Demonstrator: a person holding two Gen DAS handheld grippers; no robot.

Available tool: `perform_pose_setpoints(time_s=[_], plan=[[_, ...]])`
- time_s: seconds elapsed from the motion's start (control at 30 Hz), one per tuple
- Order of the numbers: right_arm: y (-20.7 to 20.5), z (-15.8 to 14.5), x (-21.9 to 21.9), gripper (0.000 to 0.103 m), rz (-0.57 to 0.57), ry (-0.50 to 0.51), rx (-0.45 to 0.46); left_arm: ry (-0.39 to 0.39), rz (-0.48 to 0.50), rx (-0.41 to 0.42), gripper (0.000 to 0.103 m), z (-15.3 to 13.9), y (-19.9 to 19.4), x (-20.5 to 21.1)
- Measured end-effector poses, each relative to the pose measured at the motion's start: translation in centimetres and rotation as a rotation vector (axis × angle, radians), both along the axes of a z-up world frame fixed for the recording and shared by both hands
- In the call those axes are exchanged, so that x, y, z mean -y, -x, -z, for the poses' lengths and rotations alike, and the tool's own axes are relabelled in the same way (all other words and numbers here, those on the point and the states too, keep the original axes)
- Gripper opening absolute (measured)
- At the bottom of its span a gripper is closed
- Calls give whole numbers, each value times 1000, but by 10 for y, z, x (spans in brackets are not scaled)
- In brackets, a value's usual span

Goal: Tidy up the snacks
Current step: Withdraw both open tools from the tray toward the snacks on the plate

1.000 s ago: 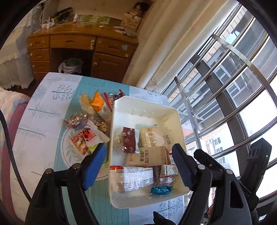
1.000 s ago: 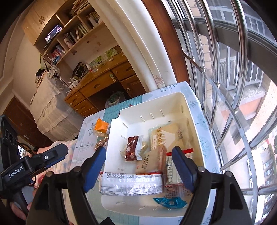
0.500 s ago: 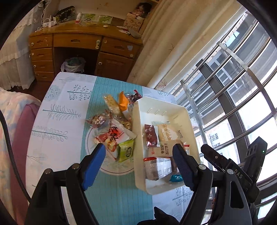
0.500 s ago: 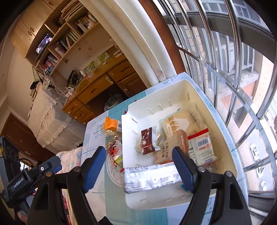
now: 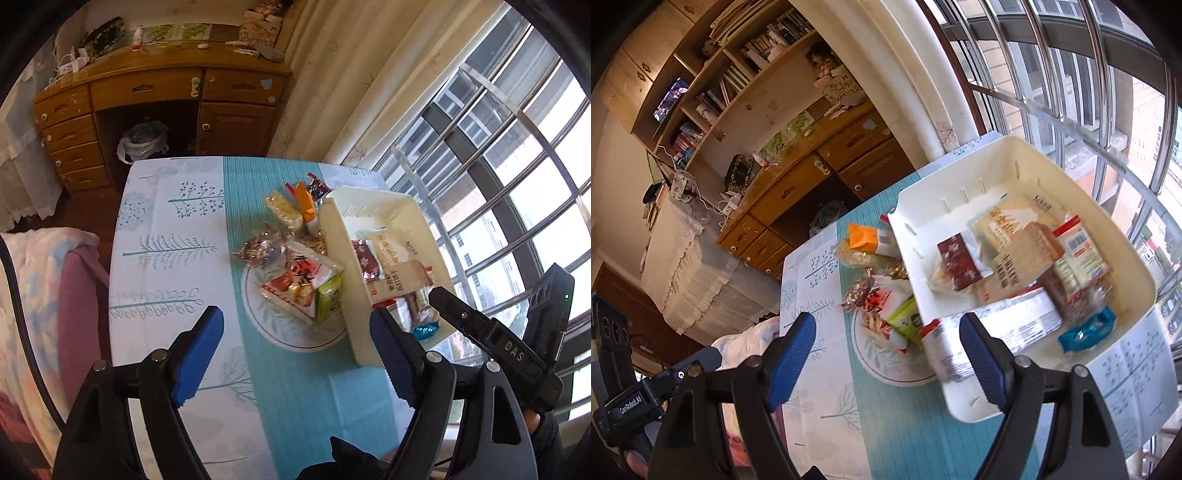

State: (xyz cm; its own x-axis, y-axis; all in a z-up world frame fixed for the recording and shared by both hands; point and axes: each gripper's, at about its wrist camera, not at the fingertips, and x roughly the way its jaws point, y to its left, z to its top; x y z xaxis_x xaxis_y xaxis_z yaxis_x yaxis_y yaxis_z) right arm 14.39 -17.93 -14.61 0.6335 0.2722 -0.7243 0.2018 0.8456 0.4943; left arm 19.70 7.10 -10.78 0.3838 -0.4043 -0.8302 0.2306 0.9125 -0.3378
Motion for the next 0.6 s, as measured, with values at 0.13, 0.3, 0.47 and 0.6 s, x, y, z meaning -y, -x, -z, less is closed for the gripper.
perform_pose_setpoints(time_s=[0.13, 0.3, 0.47, 0.6], plan=[[1, 7, -21, 95, 22, -3, -15, -27, 60, -11, 80, 2, -15, -10], [3, 14, -40, 95, 44, 2, -38, -85, 138, -29, 80, 7, -36, -10], [2, 20, -52, 95, 65, 17, -64, -154, 199, -60, 80, 20, -58, 2], [-7, 27, -57, 95, 67, 8, -84, -220, 224, -79, 80, 33, -79, 16]])
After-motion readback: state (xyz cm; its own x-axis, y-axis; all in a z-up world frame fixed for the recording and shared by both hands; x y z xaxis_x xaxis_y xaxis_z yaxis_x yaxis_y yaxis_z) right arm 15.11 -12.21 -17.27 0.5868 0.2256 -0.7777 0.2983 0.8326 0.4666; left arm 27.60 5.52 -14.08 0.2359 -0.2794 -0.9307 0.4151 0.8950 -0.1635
